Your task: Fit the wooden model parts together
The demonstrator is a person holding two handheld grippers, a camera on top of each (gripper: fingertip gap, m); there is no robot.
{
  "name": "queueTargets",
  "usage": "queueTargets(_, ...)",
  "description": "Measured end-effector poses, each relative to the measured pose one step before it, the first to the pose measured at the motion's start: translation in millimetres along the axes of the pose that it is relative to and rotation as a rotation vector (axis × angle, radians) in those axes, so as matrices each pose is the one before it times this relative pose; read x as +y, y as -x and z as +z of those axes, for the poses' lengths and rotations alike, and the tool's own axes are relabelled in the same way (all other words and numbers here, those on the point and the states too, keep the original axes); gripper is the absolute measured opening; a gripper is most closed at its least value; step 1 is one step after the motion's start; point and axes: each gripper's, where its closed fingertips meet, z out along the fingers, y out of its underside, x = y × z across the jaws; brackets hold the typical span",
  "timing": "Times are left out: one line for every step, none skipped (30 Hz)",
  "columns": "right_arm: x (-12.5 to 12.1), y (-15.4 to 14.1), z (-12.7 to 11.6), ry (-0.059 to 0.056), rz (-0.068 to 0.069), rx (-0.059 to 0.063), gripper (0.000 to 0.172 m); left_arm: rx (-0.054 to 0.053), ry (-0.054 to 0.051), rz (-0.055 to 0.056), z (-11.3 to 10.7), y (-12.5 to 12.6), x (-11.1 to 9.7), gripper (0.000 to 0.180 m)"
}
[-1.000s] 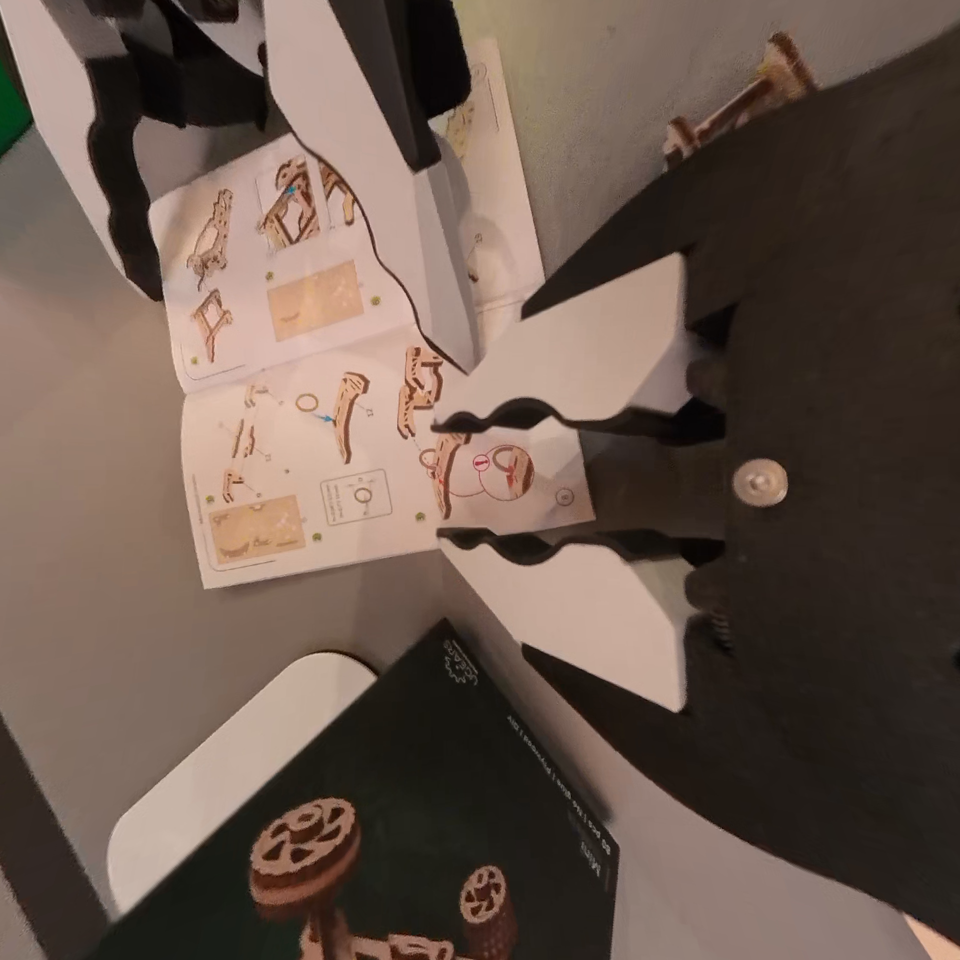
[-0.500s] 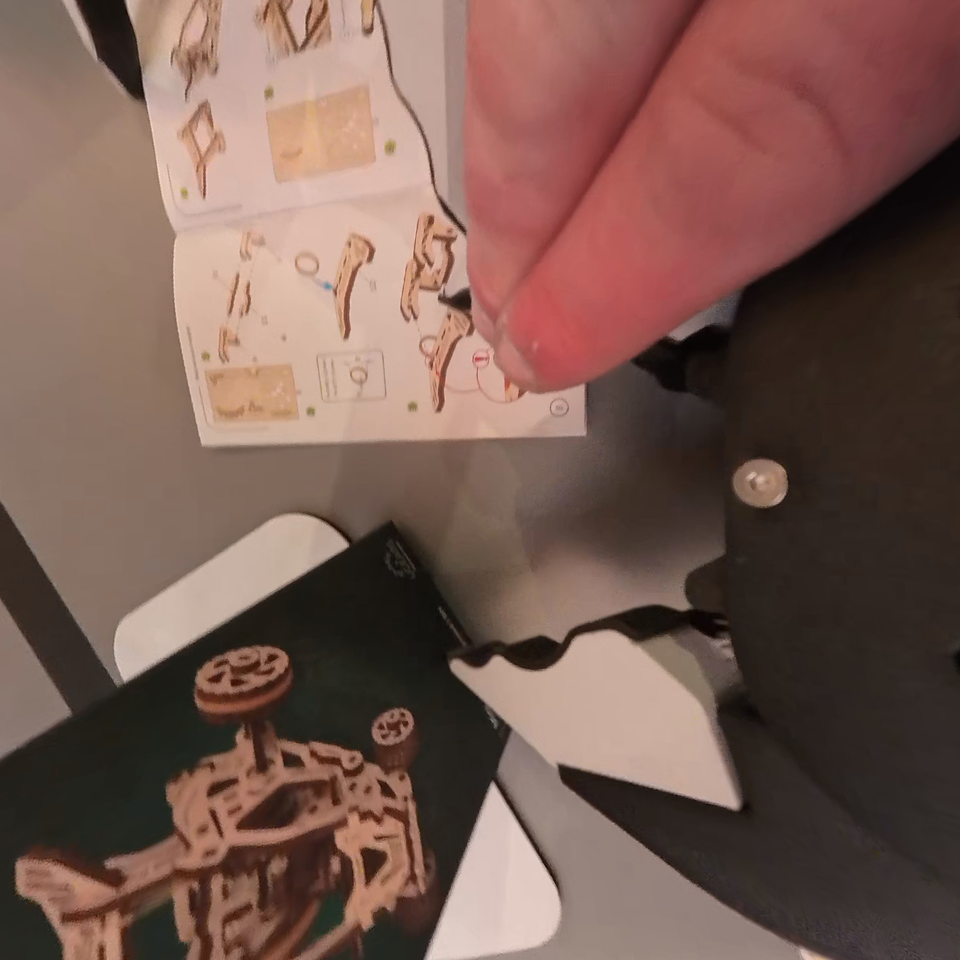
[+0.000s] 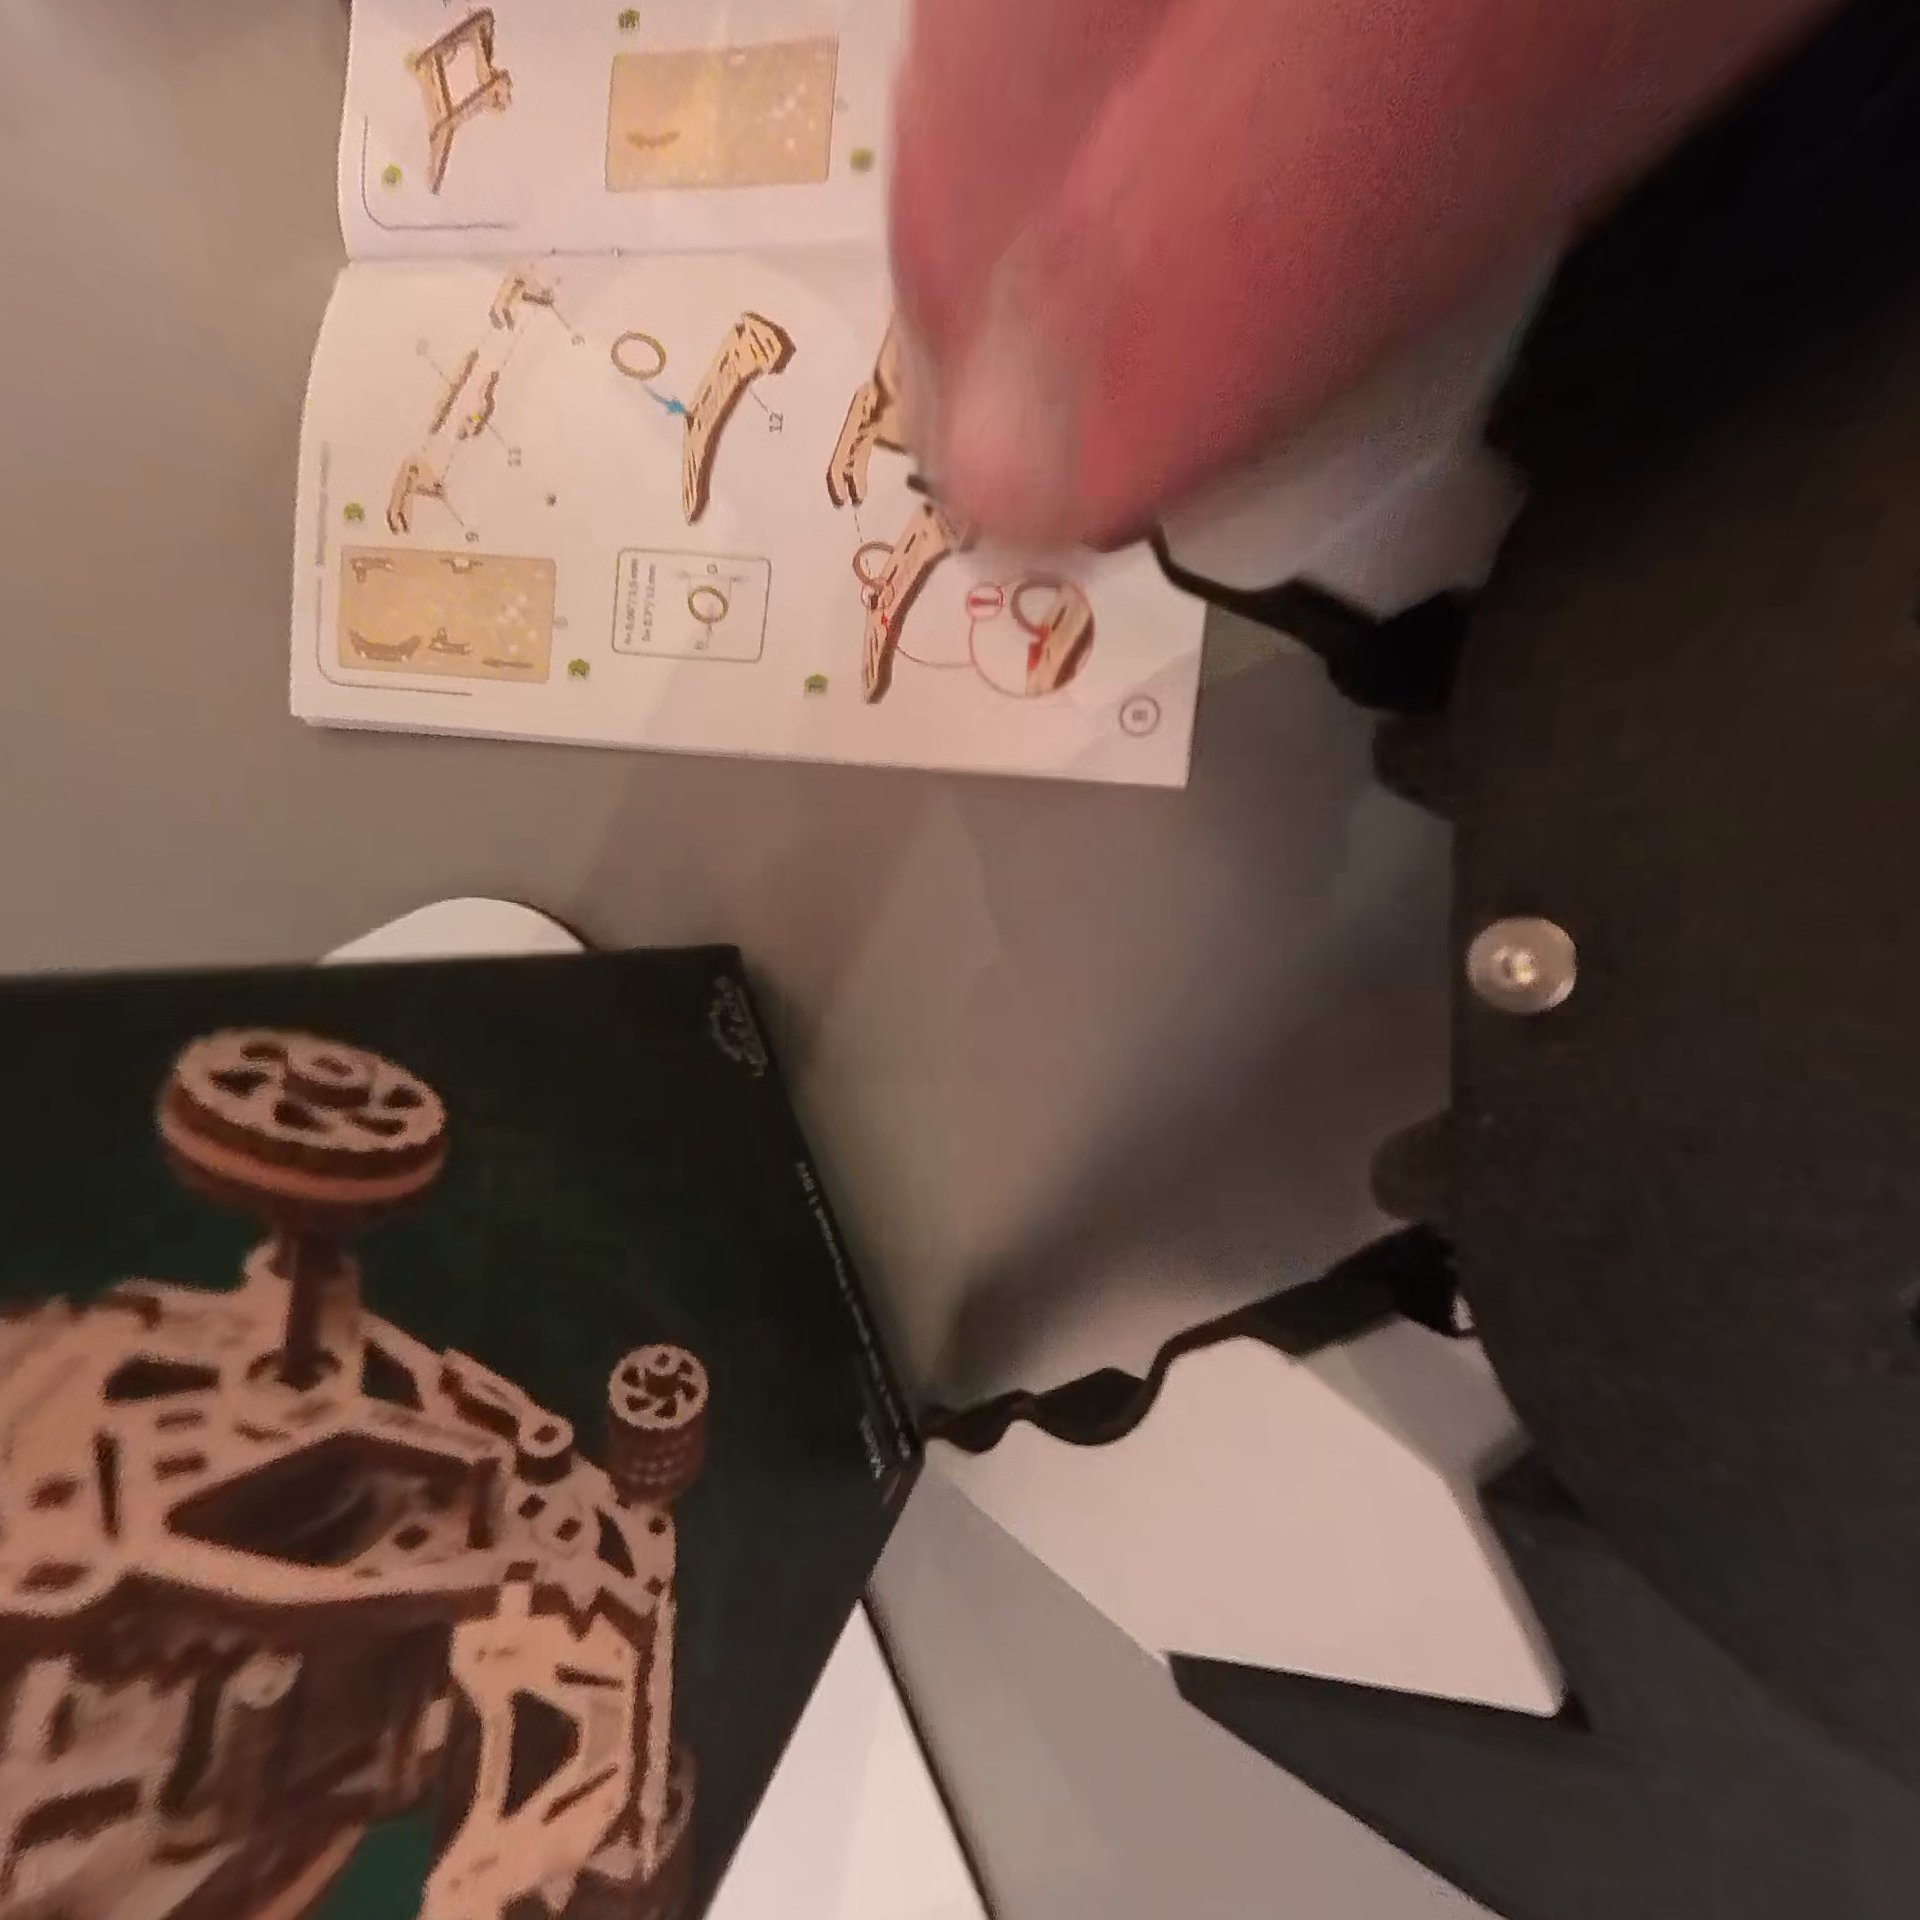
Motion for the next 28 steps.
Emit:
queueTargets(0.01, 0.07, -0.01, 0.0, -0.0001, 0.0002, 0.155, -0.0021, -0.0009, -0.0056, -0.28, 0.91, 0.28, 0.158)
queueTargets(-0.01, 0.0, 0.14, 0.0, 0.0, 0.0001, 0.155, -0.0023, -0.0021, 0.0018, -0.52, -0.5, -0.14, 0.158)
queueTargets(-0.01, 0.0, 0.0, 0.0, 0.0, 0.0, 0.155, 0.0004, -0.0001, 0.0007, 0.05, -0.31, -0.21, 0.158)
queueTargets(-0.01, -0.1, 0.01, 0.0, 0.0, 0.0, 0.155, 0.0012, 0.0015, -0.0022, 0.1, -0.14, -0.03, 0.158)
queueTargets(0.0, 0.0, 0.0, 0.0, 0.0, 0.0, 0.155, 0.0002, -0.0001, -0.0008, -0.35, -0.05, 0.1, 0.158)
queueTargets(0.0, 0.0, 0.0, 0.0, 0.0, 0.0, 0.155, 0.0001, -0.0006, 0.0004, -0.14, -0.34, -0.02, 0.158)
queueTargets(0.0, 0.0, 0.0, 0.0, 0.0, 0.0, 0.155, -0.0001, -0.0004, -0.0001, -0.02, -0.12, -0.16, 0.158)
queueTargets(-0.07, 0.02, 0.06, 0.0, 0.0, 0.0, 0.155, 0.0, 0.0004, -0.0002, -0.04, -0.5, -0.09, 0.158)
queueTargets(0.0, 0.0, 0.0, 0.0, 0.0, 0.0, 0.155, 0.0002, 0.0002, -0.0004, -0.11, -0.32, -0.17, 0.158)
queueTargets(0.0, 0.0, 0.0, 0.0, 0.0, 0.0, 0.155, 0.0003, 0.0004, -0.0004, -0.02, -0.29, 0.05, 0.158)
queueTargets(-0.01, 0.0, 0.0, 0.0, 0.0, 0.0, 0.155, 0.0008, 0.0002, -0.0008, -0.02, -0.39, -0.27, 0.158)
queueTargets(-0.08, -0.1, -0.06, 0.0, 0.0, 0.0, 0.155, -0.0002, 0.0006, -0.0006, 0.24, -0.23, -0.55, 0.158)
queueTargets(0.0, 0.0, 0.0, 0.0, 0.0, 0.0, 0.155, -0.0014, 0.0001, -0.0008, 0.16, -0.48, -0.33, 0.159)
queueTargets(0.03, 0.04, 0.12, 0.0003, 0.0001, -0.0002, 0.155, -0.0019, -0.0015, 0.0007, -0.32, -0.54, -0.18, 0.158)
queueTargets(0.0, 0.04, 0.0, 0.0, 0.0002, -0.0002, 0.155, 0.0006, 0.0004, -0.0005, -0.02, -0.3, -0.11, 0.158)
queueTargets(-0.07, -0.04, 0.03, -0.0005, 0.0, 0.0003, 0.155, 0.0014, 0.0002, -0.002, 0.03, -0.2, -0.18, 0.158)
queueTargets(-0.15, -0.01, -0.07, -0.0013, -0.0007, 0.0011, 0.155, -0.0009, -0.0004, 0.0008, -0.18, -0.22, -0.12, 0.158)
queueTargets(-0.04, -0.16, 0.06, 0.0005, 0.0011, -0.0003, 0.155, -0.001, -0.0009, 0.0016, -0.58, -0.38, 0.01, 0.158)
queueTargets(0.08, -0.15, 0.11, 0.0009, 0.0013, -0.0002, 0.155, 0.0027, -0.0002, -0.0028, 0.16, -0.12, -0.19, 0.159)
queueTargets(-0.14, -0.1, 0.1, -0.0005, 0.0004, 0.001, 0.155, -0.0016, -0.0047, -0.0029, -0.06, 0.19, -0.51, 0.159)
queueTargets(-0.05, -0.17, 0.0, -0.0009, 0.0003, 0.0013, 0.155, -0.0022, 0.0007, -0.0018, 0.22, 0.1, -0.21, 0.159)
queueTargets(-0.06, -0.28, 0.0, -0.0009, 0.0007, 0.0015, 0.155, -0.0029, -0.0017, -0.0009, 0.63, -0.13, -0.52, 0.159)
queueTargets(-0.02, -0.04, 0.01, -0.0001, 0.0006, 0.0006, 0.155, 0.0013, -0.0018, -0.0005, 0.29, -0.17, -0.29, 0.16)
queueTargets(-0.01, 0.03, 0.04, 0.0005, 0.0002, -0.0007, 0.155, 0.0014, 0.0001, 0.0, 0.07, -0.19, -0.22, 0.16)
queueTargets(0.07, 0.05, -0.03, 0.0005, -0.0001, -0.0004, 0.155, -0.0002, -0.0001, -0.0001, -0.42, -0.39, 0.03, 0.16)
queueTargets(0.0, -0.04, 0.0, 0.0, -0.0001, 0.0002, 0.155, 0.0002, -0.0018, -0.0003, 0.08, -0.18, -0.35, 0.16)
queueTargets(-0.02, -0.03, 0.01, -0.0002, 0.0, 0.0002, 0.155, 0.0005, -0.001, -0.0019, -0.25, -0.3, -0.07, 0.159)
queueTargets(0.0, -0.01, 0.0, 0.0, 0.0, 0.0001, 0.155, -0.0008, 0.0028, 0.0003, -0.11, -0.04, 0.29, 0.159)
